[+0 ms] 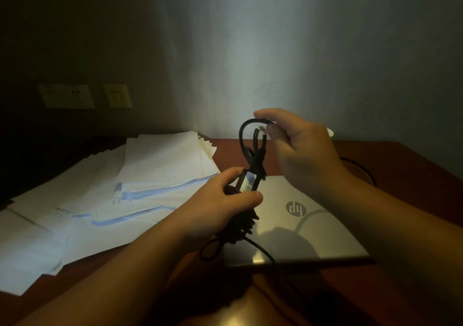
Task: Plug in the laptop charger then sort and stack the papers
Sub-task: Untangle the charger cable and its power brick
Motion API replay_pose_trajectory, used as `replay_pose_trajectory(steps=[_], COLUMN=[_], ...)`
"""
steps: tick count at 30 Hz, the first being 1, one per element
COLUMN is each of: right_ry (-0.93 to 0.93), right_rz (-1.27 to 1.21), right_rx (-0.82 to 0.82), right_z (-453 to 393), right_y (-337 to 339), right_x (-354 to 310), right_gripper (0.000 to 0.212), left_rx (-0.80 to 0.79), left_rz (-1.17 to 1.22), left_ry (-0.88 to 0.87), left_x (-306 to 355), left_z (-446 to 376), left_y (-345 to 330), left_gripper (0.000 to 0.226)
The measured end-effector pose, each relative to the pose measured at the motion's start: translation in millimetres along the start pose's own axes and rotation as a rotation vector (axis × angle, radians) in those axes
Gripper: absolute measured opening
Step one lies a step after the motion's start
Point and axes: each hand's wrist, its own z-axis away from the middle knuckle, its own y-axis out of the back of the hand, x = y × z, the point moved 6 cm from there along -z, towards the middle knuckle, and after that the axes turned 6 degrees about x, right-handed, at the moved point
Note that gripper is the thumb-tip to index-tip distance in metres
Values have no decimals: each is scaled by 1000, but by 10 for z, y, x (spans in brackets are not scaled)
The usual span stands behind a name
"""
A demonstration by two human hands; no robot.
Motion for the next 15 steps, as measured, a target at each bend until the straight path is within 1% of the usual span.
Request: replay_pose_trajectory(steps=[3, 7, 9, 12, 14, 15], right_ry=[-36, -94, -120, -143, -131, -97], right_rz=[38, 133, 218, 391, 514, 615], right_rx=[15, 10, -12, -70, -147, -203], right_z=[-86, -149, -151, -140, -106, -79], right_y=[49, 54, 43, 5, -35, -65], right_x=[62, 248, 350, 500, 525, 506], right_gripper=[30, 28, 27, 28, 33, 36], left_rx=[-45, -91, -97, -79, -62, -56], left_rz=[-40, 96, 151, 165, 180, 190], left_ry=[-12, -24, -36, -35, -31, -30], left_x=[22, 81, 88, 64, 60, 63], left_z=[20, 67, 70, 54, 44, 44], left_y=[11, 51, 78, 118, 142, 149], left_gripper=[61, 45, 47, 64, 65, 62])
